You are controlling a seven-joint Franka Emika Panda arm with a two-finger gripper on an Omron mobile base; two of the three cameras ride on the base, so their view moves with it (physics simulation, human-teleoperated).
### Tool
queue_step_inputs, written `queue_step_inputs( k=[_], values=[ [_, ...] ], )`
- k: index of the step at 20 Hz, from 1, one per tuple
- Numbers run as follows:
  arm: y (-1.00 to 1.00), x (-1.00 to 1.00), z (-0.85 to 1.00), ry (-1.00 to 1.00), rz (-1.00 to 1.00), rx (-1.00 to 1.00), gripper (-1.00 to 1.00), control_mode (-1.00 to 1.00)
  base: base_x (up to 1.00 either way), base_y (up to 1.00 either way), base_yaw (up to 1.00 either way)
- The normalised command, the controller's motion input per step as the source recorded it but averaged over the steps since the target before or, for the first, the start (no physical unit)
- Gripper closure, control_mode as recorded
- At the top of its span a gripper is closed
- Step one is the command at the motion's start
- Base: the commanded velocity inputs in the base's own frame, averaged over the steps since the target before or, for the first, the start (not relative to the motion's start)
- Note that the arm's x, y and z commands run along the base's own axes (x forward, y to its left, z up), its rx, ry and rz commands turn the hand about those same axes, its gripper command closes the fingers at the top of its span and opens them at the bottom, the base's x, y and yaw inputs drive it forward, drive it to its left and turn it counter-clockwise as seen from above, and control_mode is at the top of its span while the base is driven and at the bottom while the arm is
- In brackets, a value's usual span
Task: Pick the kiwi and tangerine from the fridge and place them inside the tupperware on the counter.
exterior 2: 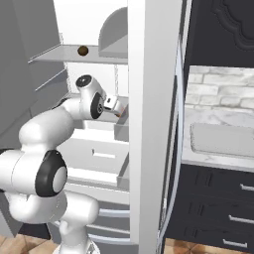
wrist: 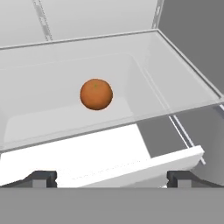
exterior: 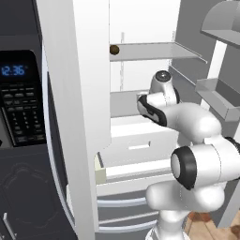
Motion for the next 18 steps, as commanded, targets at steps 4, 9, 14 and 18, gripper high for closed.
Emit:
queue_step_inputs(
  k=[4, 9, 14, 18],
  values=[
    [0.0, 0.32, -0.14, 0.0, 0.0, 0.0, -1.0, -1.0, 0.0, 0.0, 0.0],
    [0.0, 0.31, -0.13, 0.0, 0.0, 0.0, -1.0, -1.0, 0.0, 0.0, 0.0],
    [0.0, 0.29, -0.12, 0.0, 0.0, 0.0, -1.0, -1.0, 0.0, 0.0, 0.0],
    [-0.01, 0.27, -0.13, 0.0, 0.0, 0.0, -1.0, -1.0, 0.0, 0.0, 0.0]
  ],
)
